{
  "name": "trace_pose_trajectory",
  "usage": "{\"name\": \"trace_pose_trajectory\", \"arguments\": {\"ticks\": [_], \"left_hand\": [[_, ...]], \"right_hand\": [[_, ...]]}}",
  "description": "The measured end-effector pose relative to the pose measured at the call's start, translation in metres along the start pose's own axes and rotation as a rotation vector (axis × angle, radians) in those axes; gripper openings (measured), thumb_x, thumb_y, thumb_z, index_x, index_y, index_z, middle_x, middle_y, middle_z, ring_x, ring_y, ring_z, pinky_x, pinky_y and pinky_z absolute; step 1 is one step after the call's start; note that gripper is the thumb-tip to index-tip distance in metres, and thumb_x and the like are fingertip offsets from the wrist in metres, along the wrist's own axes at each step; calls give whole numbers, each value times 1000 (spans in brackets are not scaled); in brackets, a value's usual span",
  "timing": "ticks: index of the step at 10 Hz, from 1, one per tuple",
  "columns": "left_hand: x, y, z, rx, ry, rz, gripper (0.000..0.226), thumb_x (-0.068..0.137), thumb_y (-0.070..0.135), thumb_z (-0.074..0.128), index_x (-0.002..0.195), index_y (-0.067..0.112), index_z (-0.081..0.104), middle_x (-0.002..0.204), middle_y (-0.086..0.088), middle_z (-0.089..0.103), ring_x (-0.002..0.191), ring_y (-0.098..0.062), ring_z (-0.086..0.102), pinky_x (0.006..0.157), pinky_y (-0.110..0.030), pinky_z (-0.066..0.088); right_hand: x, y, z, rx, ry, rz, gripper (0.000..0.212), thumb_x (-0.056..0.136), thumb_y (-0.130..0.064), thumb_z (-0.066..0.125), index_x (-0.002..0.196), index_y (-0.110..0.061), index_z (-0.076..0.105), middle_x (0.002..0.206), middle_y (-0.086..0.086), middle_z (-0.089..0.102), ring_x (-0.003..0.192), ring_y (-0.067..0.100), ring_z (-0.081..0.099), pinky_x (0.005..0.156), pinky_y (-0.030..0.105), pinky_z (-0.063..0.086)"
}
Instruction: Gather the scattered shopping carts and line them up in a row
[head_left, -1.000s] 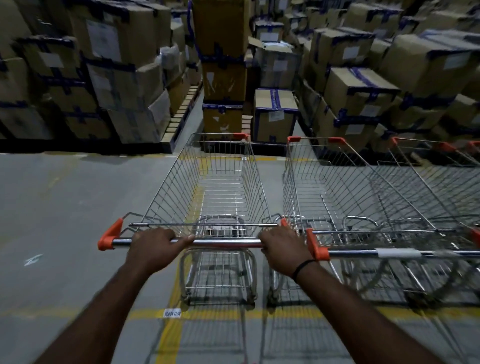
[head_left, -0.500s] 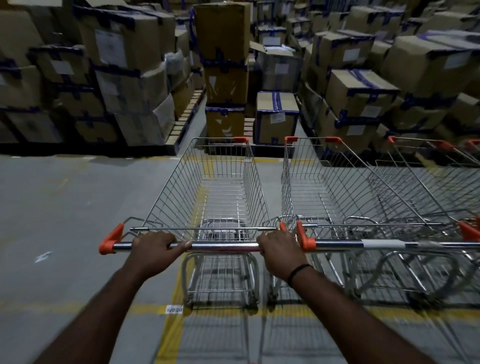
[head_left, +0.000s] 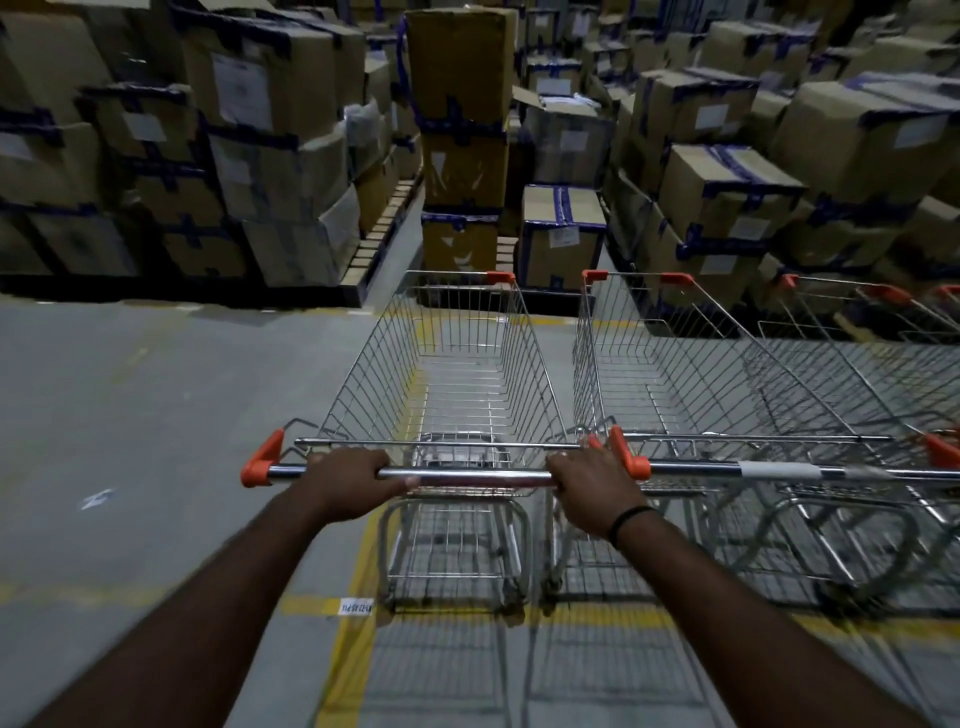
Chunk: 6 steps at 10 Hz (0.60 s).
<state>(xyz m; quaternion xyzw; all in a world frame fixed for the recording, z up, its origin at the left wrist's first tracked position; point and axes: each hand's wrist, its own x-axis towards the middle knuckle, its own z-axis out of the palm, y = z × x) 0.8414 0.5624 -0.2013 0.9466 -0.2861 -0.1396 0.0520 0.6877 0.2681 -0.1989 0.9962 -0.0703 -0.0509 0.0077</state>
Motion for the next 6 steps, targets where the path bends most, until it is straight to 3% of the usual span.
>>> {"name": "trace_pose_trajectory", "arguments": {"ticks": [1, 2, 3, 4, 5, 6], "left_hand": [[6, -3, -8, -33, -106, 99, 55, 89, 77, 43, 103, 27, 63, 96, 4, 63, 88, -15, 58, 80, -32, 48], [15, -10, -18, -111, -172, 180, 53, 93, 71, 46, 105, 23, 66, 98, 2, 64, 91, -17, 59, 78, -32, 47], [20, -26, -33, -179, -130, 271, 51, 95, 65, 51, 105, 19, 69, 106, -3, 69, 97, -20, 62, 81, -32, 48], [27, -48, -55, -180, -29, 356, 51, 96, 59, 55, 122, 17, 67, 125, -3, 65, 112, -22, 60, 89, -32, 47], [39, -70, -68, -183, -1, 380, 56, 93, 64, 54, 128, 21, 62, 133, -1, 59, 119, -20, 56, 99, -39, 48], [54, -87, -79, -125, 59, 428, 58, 94, 64, 52, 133, 22, 58, 138, 1, 56, 124, -17, 52, 101, -41, 47]], "right_hand": [[5, -4, -10, -36, -69, 45, 24, 90, -17, 55, 110, -25, 64, 112, 1, 70, 116, 25, 59, 110, 42, 30], [13, -15, -21, -5, -187, 134, 26, 86, -29, 55, 110, -25, 63, 115, 2, 70, 115, 24, 61, 109, 38, 33], [20, -38, -38, 138, -295, 244, 52, 84, -56, 37, 122, -30, 62, 126, 1, 67, 117, 22, 60, 106, 39, 39], [30, -67, -53, 408, -173, 338, 42, 95, -50, 47, 120, -23, 67, 128, 1, 66, 116, 23, 59, 101, 36, 44], [40, -97, -63, 496, -42, 370, 46, 94, -62, 48, 114, -26, 70, 121, 1, 69, 110, 20, 62, 91, 32, 45], [55, -116, -60, 465, -3, 401, 54, 96, -62, 46, 124, -21, 67, 129, 3, 66, 116, 20, 59, 89, 30, 41]]}}
